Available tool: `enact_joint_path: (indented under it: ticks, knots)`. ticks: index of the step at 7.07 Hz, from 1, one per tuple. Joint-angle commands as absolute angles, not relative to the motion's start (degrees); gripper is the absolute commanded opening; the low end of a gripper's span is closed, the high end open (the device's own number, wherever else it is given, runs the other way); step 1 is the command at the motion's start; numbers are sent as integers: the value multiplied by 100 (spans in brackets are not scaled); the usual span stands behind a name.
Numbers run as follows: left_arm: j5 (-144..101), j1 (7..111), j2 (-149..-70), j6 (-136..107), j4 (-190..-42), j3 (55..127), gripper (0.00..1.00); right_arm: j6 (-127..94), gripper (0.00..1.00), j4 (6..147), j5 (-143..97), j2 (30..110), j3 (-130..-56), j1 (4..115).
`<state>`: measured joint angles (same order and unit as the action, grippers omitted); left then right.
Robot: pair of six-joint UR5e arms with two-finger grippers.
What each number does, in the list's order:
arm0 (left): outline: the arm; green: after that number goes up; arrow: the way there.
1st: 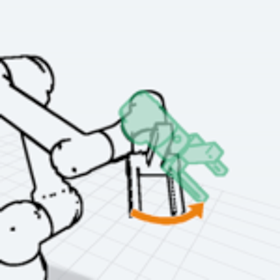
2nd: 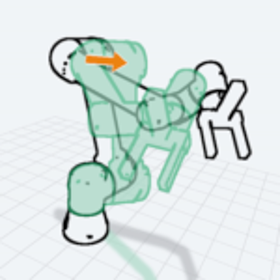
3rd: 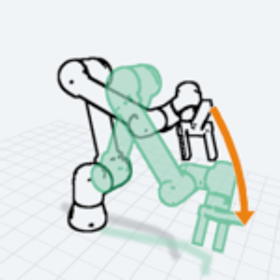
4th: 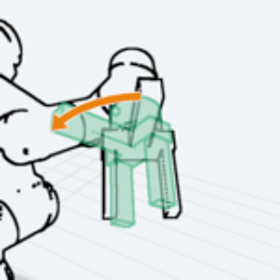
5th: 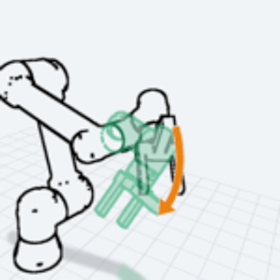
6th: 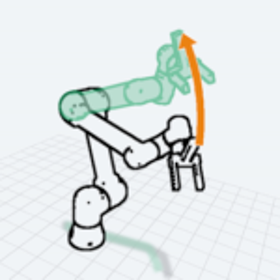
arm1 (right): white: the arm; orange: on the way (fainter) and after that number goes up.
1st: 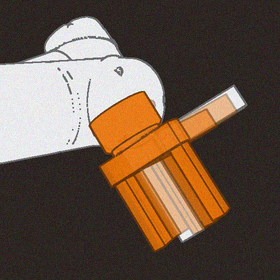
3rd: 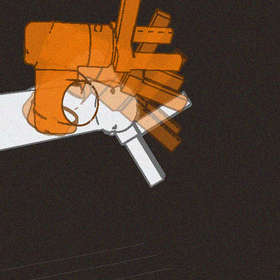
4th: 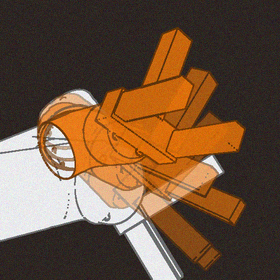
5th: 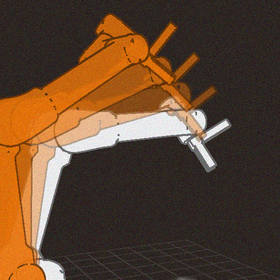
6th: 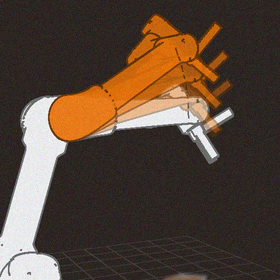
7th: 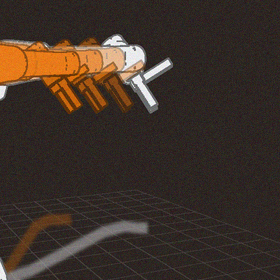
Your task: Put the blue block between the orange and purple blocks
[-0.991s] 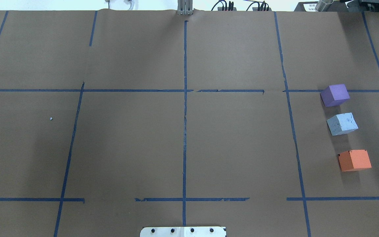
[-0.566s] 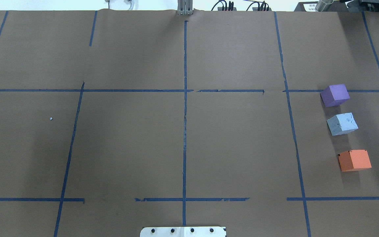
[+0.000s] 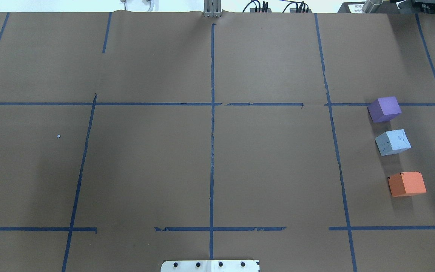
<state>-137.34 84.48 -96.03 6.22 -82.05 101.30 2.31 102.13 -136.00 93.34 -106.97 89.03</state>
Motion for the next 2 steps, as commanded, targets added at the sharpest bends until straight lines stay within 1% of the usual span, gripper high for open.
enact_joint_path:
  ticks: [1, 2]
  knots:
    - [-13729, 8455, -9589, 624, -8192, 10212, 100, 237, 100, 10213, -13710, 9360, -10696, 8886]
    - [-13729, 8464, -9589, 624, -8174, 10274, 100, 237, 100, 10204, -13798, 9413, -10696, 8877]
